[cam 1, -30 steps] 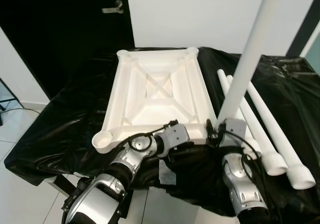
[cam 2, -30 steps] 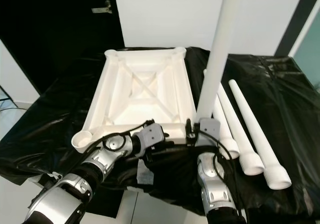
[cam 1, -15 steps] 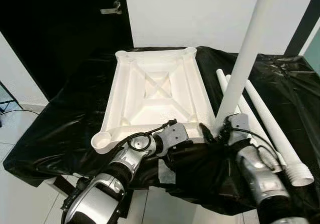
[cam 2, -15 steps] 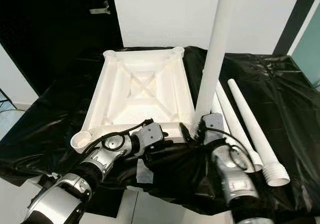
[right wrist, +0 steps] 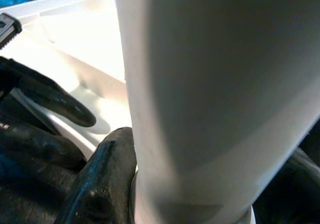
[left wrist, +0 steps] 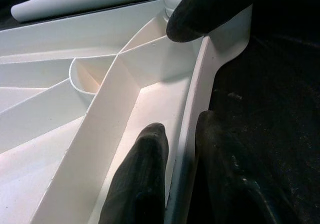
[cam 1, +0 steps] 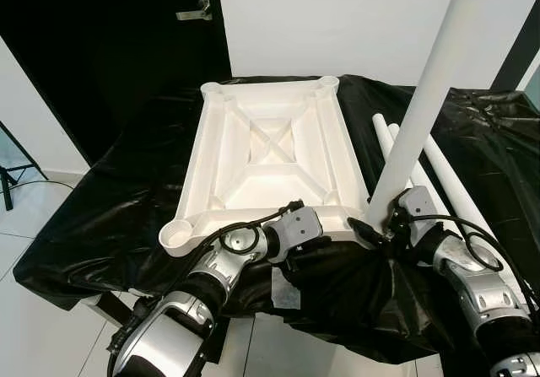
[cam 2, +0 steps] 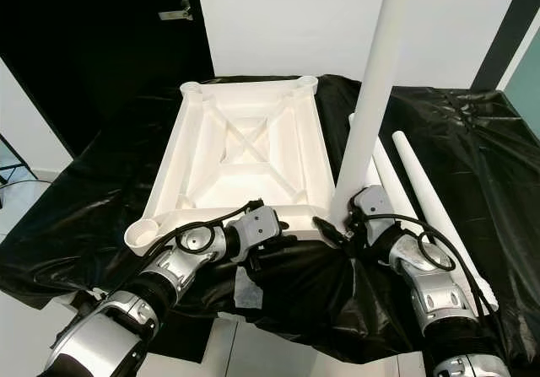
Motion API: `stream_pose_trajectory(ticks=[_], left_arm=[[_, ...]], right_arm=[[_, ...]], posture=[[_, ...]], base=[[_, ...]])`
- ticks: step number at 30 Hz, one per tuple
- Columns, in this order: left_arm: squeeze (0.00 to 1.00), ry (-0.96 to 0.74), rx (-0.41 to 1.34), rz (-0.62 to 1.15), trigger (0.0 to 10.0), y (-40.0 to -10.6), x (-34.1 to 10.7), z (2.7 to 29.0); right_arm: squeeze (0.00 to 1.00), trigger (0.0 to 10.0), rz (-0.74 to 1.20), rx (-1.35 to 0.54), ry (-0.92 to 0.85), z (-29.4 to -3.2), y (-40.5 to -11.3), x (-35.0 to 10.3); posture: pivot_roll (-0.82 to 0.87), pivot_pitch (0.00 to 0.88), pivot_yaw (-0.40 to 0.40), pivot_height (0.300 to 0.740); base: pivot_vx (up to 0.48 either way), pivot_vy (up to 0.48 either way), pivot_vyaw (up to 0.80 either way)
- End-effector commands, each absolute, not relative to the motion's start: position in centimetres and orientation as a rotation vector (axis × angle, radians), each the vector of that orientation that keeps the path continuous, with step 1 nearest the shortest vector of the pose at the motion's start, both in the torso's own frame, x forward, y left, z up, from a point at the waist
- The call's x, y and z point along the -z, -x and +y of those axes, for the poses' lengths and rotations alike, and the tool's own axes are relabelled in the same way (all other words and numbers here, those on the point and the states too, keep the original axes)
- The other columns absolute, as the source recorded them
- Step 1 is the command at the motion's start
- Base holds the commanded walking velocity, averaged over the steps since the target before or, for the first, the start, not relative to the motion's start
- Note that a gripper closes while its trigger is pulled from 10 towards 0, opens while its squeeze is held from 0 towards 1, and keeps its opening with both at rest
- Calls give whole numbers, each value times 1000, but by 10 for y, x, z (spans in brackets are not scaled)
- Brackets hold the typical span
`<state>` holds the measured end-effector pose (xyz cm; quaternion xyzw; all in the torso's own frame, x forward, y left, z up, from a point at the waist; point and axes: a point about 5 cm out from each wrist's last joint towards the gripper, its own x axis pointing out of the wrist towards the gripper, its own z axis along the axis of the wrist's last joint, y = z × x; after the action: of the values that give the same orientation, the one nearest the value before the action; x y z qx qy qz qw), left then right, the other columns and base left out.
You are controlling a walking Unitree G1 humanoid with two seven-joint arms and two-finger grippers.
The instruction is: Building children table
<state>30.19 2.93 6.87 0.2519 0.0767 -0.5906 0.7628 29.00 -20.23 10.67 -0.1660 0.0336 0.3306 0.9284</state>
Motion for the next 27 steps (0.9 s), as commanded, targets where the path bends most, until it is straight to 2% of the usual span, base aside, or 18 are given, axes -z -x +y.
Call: stream_pose_trajectory(ticks=[1, 16, 17, 18, 19, 20, 24, 26, 27], left_arm=[[0, -555, 1381, 533, 10000, -262, -5, 54], [0, -562, 1382, 541, 10000, -261, -4, 58], [0, -561, 1384, 541, 10000, -261, -3, 58], [0, -558, 1384, 542, 10000, -260, -3, 58], [0, -558, 1384, 542, 10000, -260, -3, 58], [0, -555, 1384, 542, 10000, -259, -2, 58], [0, -555, 1384, 542, 10000, -259, -2, 58], [0, -549, 1376, 543, 10000, -259, -2, 58], [0, -547, 1373, 544, 10000, -259, -1, 59]], right_arm=[[0, 0, 137, -706, 368, -212, -285, -100], [0, 0, 241, -723, 317, -222, -277, -86], [0, 0, 190, -665, 273, -210, -277, -82], [0, 0, 105, -530, 214, -188, -273, -74], [0, 0, 105, -530, 214, -188, -273, -74], [0, 0, 49, -424, 167, -173, -268, -71], [0, 0, 49, -424, 167, -173, -268, -71], [0, 0, 12, -141, 103, -154, -258, -66], [0, 0, 13, -60, 87, -150, -256, -66]], posture=[[-30, 0, 6, 740], [-29, 0, 15, 740], [-27, 0, 14, 740], [-19, 0, 11, 740], [-19, 0, 11, 740], [-17, 0, 10, 740], [-17, 0, 10, 740], [-12, 0, 6, 740], [-12, 0, 6, 740]], base=[[0, 0, 0], [0, 0, 0], [0, 0, 0], [0, 0, 0], [0, 0, 0], [0, 0, 0], [0, 0, 0], [0, 0, 0], [0, 0, 0]])
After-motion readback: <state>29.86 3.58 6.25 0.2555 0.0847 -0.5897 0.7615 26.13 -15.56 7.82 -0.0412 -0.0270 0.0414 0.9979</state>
